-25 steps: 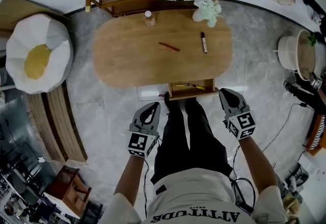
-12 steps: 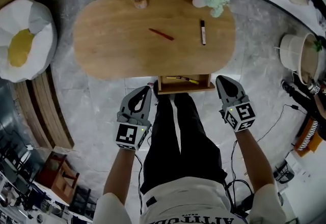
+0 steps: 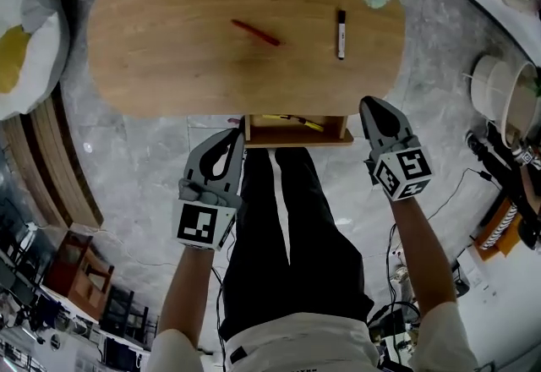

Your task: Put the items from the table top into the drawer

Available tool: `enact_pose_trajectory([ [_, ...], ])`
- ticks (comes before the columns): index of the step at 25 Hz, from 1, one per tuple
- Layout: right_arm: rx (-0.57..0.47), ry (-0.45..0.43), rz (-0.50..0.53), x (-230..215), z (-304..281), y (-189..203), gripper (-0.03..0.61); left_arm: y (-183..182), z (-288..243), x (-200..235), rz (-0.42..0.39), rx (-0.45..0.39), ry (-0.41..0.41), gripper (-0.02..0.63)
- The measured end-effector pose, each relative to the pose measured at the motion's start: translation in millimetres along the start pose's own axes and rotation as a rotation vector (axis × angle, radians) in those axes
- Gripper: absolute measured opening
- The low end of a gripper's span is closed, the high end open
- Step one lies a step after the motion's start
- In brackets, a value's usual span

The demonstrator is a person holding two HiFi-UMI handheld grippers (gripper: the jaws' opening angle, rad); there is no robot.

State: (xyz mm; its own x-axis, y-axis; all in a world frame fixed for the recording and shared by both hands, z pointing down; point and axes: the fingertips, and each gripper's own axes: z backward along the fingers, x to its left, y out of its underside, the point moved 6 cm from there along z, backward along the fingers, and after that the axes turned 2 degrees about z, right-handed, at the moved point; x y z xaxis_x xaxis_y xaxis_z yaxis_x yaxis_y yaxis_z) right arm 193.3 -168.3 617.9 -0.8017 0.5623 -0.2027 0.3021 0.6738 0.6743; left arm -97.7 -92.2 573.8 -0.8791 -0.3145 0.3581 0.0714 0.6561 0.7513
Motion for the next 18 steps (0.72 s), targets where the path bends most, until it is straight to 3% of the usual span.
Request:
enact_pose_trajectory([
  [7,0.042,-0.028,0.027,-30.4,-47.2,17.5,0.025,20.1,-36.4,-1.7,0.033,0.002,-0.018,0.021],
  [11,0.072,-0.025,0.024,-45.7,-82.0,36.5,0.08,39.9,-55.8,2.6,0.039,-0.005,-0.025,0.021],
  [18,0.125,0.009,0.036,-68.2,-128.2,62.8,0.089,66.8,-71.6,4.5,0.041,0.003,-0.024,0.021],
])
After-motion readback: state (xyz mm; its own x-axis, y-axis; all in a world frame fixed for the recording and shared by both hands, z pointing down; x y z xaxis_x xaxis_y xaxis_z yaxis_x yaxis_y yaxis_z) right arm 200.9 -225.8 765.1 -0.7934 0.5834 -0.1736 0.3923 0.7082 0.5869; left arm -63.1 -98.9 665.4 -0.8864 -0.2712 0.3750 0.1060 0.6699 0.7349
